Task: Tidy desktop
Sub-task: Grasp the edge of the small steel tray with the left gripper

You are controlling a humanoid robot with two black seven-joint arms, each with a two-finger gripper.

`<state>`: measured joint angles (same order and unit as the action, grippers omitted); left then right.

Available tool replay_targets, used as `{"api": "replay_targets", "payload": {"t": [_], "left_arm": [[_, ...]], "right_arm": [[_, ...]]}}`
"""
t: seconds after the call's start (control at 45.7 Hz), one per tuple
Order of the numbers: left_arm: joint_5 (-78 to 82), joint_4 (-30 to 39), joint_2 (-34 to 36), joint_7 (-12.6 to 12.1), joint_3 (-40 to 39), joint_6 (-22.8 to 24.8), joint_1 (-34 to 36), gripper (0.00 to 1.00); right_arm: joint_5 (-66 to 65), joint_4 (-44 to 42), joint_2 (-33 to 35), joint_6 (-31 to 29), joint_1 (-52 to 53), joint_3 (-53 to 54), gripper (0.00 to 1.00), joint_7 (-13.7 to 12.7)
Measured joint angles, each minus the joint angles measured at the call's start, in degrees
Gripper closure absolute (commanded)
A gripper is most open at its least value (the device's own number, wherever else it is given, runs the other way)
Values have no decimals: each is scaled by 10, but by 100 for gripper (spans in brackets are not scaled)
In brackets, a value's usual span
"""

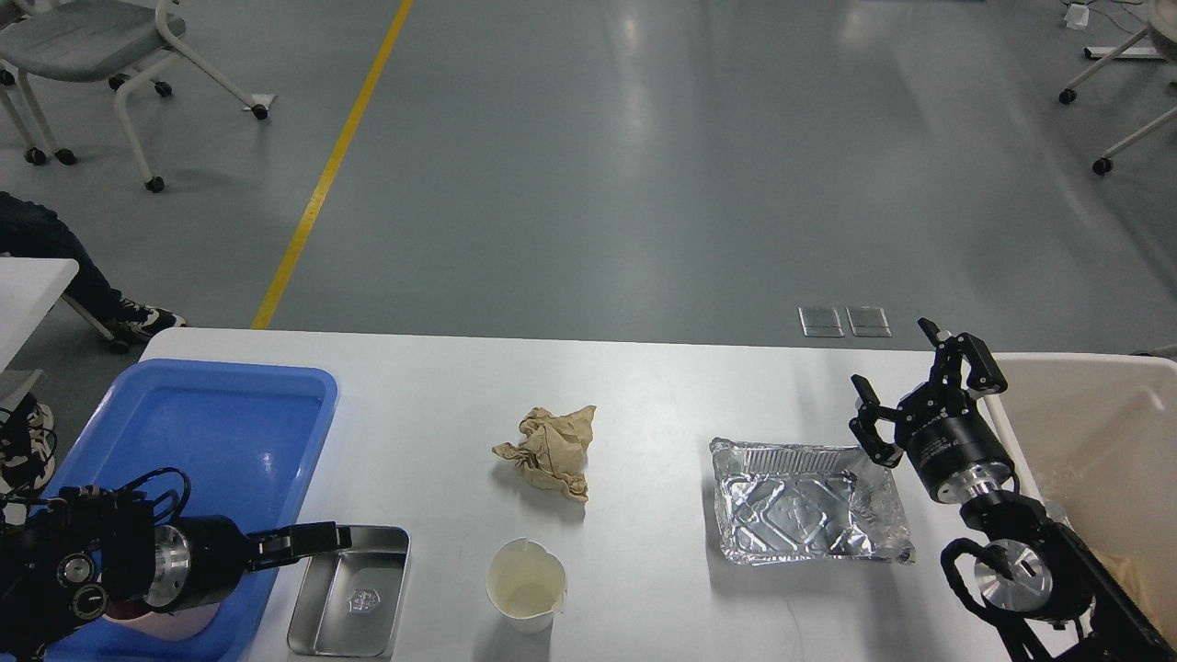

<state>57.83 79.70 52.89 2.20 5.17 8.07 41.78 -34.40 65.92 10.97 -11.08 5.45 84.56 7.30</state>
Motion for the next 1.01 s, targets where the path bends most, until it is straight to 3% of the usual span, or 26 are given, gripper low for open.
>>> {"api": "replay_targets", "payload": {"t": [0.438,0.591,1.007], "left_arm": [[9,-23,-15,-3,9,-2,-5,25],[9,-25,-20,-3,13,-3,-4,39],[17,-47,-44,-2,30,-5,-3,41]], "right_arm": [[0,-1,1,0,5,1,0,0],[0,-1,1,0,5,1,0,0],[0,-7,1,0,6,1,0,0]]}}
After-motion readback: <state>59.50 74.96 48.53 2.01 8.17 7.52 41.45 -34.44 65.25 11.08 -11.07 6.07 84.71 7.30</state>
